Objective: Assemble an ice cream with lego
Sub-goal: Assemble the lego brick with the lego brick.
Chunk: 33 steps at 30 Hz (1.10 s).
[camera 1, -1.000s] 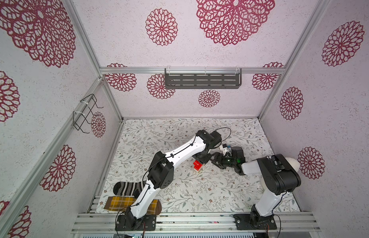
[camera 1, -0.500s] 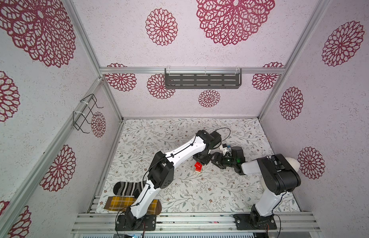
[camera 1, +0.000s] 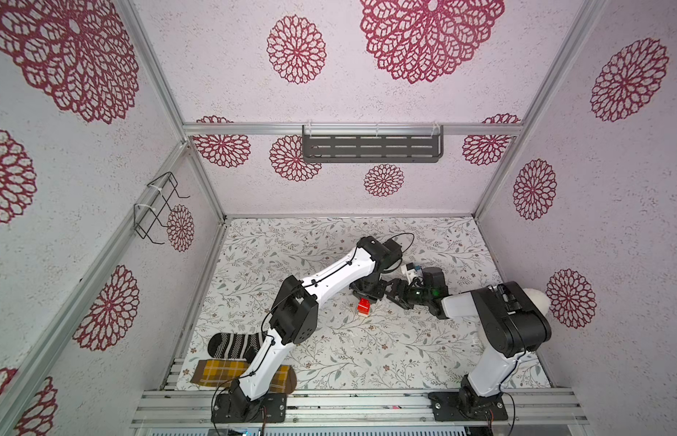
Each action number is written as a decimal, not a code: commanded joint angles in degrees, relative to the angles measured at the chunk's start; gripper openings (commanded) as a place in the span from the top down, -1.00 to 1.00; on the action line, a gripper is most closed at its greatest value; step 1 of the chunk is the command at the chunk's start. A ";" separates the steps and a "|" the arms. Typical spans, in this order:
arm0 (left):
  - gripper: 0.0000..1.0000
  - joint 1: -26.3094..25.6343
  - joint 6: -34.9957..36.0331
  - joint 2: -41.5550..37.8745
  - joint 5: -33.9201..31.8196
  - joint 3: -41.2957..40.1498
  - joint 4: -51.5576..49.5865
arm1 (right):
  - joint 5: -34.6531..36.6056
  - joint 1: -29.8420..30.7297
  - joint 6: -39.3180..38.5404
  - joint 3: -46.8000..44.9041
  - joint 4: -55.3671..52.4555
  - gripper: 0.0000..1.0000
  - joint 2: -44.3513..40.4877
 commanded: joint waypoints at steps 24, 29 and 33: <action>1.00 0.91 -5.53 0.62 2.40 0.45 0.66 | 1.17 1.35 -2.77 1.87 -2.77 -0.54 -0.35; 1.00 1.16 -5.28 1.68 1.74 0.29 0.44 | 1.16 1.44 -2.77 1.89 -2.86 -0.54 -0.39; 1.00 1.18 -5.66 2.75 1.86 -0.07 0.00 | 1.26 1.42 -2.87 1.89 -2.91 -0.54 -0.49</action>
